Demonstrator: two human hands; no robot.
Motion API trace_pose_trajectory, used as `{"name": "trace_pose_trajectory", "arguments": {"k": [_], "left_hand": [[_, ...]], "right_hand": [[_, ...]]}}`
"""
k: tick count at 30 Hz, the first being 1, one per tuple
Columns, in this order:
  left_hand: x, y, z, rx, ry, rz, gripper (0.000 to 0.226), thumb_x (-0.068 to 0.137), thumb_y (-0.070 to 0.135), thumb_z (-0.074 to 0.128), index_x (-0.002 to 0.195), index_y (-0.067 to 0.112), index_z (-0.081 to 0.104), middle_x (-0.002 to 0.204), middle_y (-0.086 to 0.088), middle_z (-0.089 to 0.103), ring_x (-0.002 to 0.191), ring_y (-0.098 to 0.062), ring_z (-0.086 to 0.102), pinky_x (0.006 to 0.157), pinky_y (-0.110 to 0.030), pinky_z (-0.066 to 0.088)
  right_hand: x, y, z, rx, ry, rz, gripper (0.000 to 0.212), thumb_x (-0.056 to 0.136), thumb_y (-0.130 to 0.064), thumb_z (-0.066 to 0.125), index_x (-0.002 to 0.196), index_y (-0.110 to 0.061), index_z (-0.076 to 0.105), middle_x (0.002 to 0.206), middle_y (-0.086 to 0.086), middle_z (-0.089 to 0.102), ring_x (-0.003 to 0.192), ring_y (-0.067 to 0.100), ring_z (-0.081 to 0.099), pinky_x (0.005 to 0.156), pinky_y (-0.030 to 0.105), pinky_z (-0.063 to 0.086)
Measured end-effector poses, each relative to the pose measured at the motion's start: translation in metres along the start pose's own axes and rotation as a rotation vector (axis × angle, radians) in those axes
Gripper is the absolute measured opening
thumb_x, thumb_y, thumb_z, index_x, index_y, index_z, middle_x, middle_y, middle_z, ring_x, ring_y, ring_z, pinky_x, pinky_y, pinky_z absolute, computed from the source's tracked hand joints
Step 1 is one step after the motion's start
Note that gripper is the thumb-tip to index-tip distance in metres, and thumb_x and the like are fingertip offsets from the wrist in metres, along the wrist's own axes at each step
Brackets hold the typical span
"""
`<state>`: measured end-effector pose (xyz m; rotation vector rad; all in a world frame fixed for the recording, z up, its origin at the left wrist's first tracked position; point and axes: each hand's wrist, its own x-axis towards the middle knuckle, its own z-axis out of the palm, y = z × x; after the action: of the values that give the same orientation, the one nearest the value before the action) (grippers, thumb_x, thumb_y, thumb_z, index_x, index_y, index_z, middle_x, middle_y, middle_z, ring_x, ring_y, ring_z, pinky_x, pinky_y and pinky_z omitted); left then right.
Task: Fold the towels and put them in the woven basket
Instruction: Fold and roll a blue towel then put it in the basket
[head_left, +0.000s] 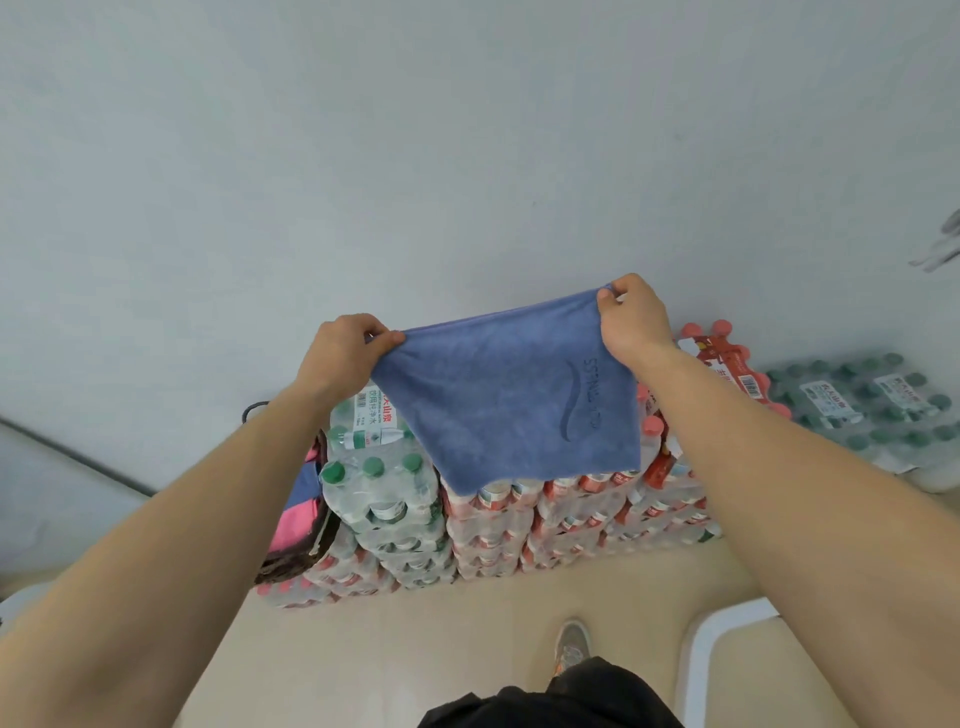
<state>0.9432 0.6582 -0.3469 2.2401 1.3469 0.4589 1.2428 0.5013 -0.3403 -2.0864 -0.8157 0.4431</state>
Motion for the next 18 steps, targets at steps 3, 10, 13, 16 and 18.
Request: {"name": "trace_pose_trajectory", "arguments": {"k": [3,10,13,16,18], "left_hand": [[0.006,0.003,-0.004,0.029,-0.007,0.019,0.027,0.093,0.045,0.06,0.083,0.022,0.067,0.081,0.003,0.064,0.081,-0.018,0.057,0.068,-0.03,0.041],[0.039,0.016,0.03,0.027,0.032,-0.014,0.011,0.097,0.027,0.053,0.096,0.026,0.064,0.09,0.001,0.067,0.082,-0.023,0.061,0.07,-0.033,0.048],[0.059,0.025,0.044,-0.051,0.049,-0.064,0.012,0.097,0.019,0.052,0.094,0.023,0.062,0.085,-0.003,0.068,0.07,-0.023,0.064,0.066,-0.032,0.05],[0.08,0.033,0.052,-0.127,0.075,-0.115,0.009,0.097,0.016,0.055,0.096,0.018,0.064,0.088,0.001,0.066,0.061,-0.017,0.066,0.062,-0.024,0.049],[0.091,0.037,0.055,-0.152,0.098,-0.139,0.008,0.095,0.016,0.057,0.098,0.017,0.065,0.089,0.004,0.065,0.06,-0.012,0.065,0.059,-0.017,0.044]], "right_hand": [[-0.001,0.002,-0.002,-0.005,0.023,0.001,0.024,0.105,-0.028,0.039,0.119,-0.013,0.052,0.105,0.002,0.057,0.09,0.02,0.053,0.072,0.029,0.036],[0.032,0.022,0.002,-0.056,0.03,0.042,0.021,0.105,-0.027,0.037,0.114,-0.013,0.049,0.099,0.004,0.056,0.083,0.022,0.052,0.067,0.031,0.039],[0.061,0.029,0.005,-0.077,0.002,0.03,0.019,0.105,-0.024,0.039,0.11,-0.011,0.052,0.099,0.004,0.057,0.084,0.023,0.053,0.07,0.032,0.04],[0.093,0.034,0.006,-0.067,-0.024,0.009,0.016,0.103,-0.021,0.044,0.104,-0.011,0.056,0.097,0.006,0.059,0.081,0.021,0.053,0.067,0.029,0.04],[0.111,0.035,0.006,-0.081,-0.048,0.006,0.012,0.101,-0.02,0.047,0.1,-0.014,0.057,0.091,0.003,0.059,0.077,0.02,0.052,0.059,0.026,0.037]]}}
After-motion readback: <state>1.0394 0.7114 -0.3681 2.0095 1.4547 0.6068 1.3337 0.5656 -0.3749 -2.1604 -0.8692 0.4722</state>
